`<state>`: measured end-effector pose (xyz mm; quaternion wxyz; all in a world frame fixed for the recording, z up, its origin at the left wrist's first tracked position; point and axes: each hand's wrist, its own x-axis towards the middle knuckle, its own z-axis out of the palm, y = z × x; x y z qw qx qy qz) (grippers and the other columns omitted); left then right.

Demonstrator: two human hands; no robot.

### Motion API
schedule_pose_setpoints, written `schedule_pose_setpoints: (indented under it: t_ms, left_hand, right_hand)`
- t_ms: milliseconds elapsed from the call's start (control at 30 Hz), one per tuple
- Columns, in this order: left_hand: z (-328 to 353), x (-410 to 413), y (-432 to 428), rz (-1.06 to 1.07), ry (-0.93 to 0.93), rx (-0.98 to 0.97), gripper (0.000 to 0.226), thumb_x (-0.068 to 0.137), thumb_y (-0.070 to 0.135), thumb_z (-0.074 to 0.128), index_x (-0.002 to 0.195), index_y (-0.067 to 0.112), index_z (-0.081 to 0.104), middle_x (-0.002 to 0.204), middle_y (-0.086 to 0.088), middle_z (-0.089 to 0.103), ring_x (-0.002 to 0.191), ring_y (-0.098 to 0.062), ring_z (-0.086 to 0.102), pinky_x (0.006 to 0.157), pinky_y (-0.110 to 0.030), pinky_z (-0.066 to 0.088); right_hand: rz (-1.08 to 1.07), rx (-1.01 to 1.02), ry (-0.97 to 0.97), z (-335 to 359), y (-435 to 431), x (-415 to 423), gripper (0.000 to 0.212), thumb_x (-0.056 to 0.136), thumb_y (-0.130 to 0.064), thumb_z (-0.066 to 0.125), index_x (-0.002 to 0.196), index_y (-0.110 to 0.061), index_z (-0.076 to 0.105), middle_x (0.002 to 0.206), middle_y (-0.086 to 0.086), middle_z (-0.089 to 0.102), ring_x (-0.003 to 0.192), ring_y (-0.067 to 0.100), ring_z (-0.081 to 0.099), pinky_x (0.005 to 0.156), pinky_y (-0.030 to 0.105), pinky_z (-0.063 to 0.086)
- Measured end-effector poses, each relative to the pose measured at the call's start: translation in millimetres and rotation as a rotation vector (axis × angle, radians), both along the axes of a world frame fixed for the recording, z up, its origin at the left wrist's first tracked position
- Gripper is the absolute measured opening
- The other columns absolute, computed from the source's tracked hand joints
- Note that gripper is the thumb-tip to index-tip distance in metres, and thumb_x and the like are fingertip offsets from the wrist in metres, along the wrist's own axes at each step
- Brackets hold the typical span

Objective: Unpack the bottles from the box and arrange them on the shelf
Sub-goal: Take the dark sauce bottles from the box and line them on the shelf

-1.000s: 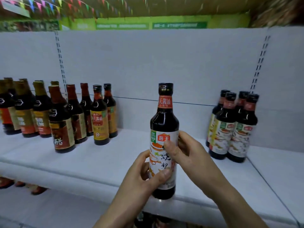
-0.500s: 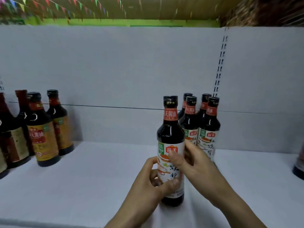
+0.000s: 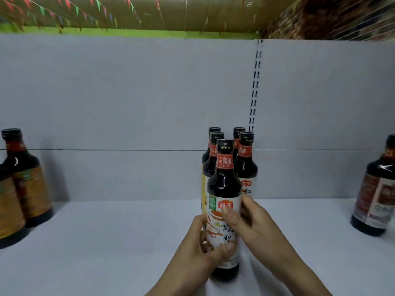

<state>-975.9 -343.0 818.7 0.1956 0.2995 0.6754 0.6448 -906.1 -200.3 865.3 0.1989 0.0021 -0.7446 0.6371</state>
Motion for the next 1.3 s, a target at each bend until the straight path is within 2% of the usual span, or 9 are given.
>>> schedule_pose_setpoints:
  t_ms: [200,333,467,600,800,933,1067,1300]
  left_hand:
    - [0.2,-1.6,11.8,-0.029,0.04,-0.011,0.062,0.078,0.024,0.078,0.132,0.034,0.048,0.116,0.005,0.076,0.11,-0.009,0.071,0.095,-0.026,0.056]
    - [0.0,-1.1,20.9,-0.056,0.047,-0.006,0.058,0.092,0.008,0.072,0.136,0.034,0.045,0.126,0.006,0.071,0.118,-0.006,0.067,0.101,-0.027,0.054]
    - [-1.0,0.7,31.0,-0.051,0.07,-0.017,0.057,0.091,0.018,0.075,0.133,0.042,0.044,0.124,0.017,0.07,0.116,0.0,0.066,0.106,-0.033,0.052]
    - [-1.0,1.5,42.2,-0.05,0.089,-0.026,0.058,0.091,0.023,0.075,0.133,0.043,0.041,0.124,0.025,0.067,0.114,0.009,0.064,0.098,-0.022,0.054]
    - [0.9,4.0,55.3,-0.005,0.116,-0.033,0.057,0.091,0.022,0.074,0.132,0.041,0.039,0.13,0.021,0.062,0.122,-0.003,0.062,0.106,-0.03,0.053]
    - [2.2,5.3,63.5,0.03,0.131,-0.039,0.059,0.091,0.022,0.075,0.134,0.041,0.038,0.134,0.02,0.058,0.127,-0.007,0.058,0.11,-0.036,0.05]
    - [0.8,3.6,68.8,0.056,0.16,-0.045,0.058,0.088,0.024,0.078,0.131,0.042,0.042,0.129,0.023,0.059,0.123,-0.003,0.059,0.108,-0.036,0.052]
    - [-1.1,0.6,78.7,0.126,0.209,-0.077,0.063,0.084,0.032,0.081,0.133,0.039,0.041,0.13,0.022,0.059,0.124,-0.01,0.06,0.107,-0.04,0.053]
  right_hand:
    - [-0.027,-0.022,-0.004,-0.3,6.5,5.0,0.034,0.092,-0.026,0.065,0.125,-0.019,0.062,0.114,-0.006,0.077,0.106,0.009,0.073,0.082,0.021,0.059]
    - [-0.041,0.011,-0.014,-0.4,15.1,5.6,0.036,0.09,-0.031,0.065,0.126,-0.025,0.061,0.115,-0.011,0.077,0.107,0.007,0.073,0.084,0.023,0.06]
    - [-0.059,0.055,-0.019,-2.1,24.2,8.7,0.043,0.085,-0.038,0.068,0.126,-0.029,0.059,0.116,-0.016,0.075,0.109,0.005,0.071,0.088,0.025,0.059]
    - [-0.069,0.067,-0.022,-2.9,31.9,11.4,0.047,0.086,-0.038,0.067,0.13,-0.031,0.056,0.121,-0.013,0.074,0.113,0.006,0.07,0.091,0.028,0.059]
    - [-0.115,0.133,-0.032,-0.3,43.0,14.1,0.049,0.08,-0.045,0.067,0.126,-0.034,0.058,0.113,-0.025,0.073,0.105,-0.006,0.068,0.077,0.012,0.056]
    - [-0.148,0.142,-0.028,-2.4,48.1,14.3,0.049,0.081,-0.046,0.067,0.128,-0.036,0.057,0.113,-0.026,0.072,0.105,-0.008,0.068,0.077,0.012,0.056]
    - [-0.165,0.138,-0.011,-3.0,51.2,12.5,0.052,0.08,-0.047,0.066,0.13,-0.039,0.054,0.11,-0.03,0.071,0.102,-0.012,0.066,0.074,0.009,0.055]
    - [-0.205,0.123,-0.008,-4.0,54.4,8.9,0.058,0.078,-0.047,0.063,0.133,-0.041,0.046,0.117,-0.023,0.066,0.096,-0.021,0.063,0.067,0.005,0.052]
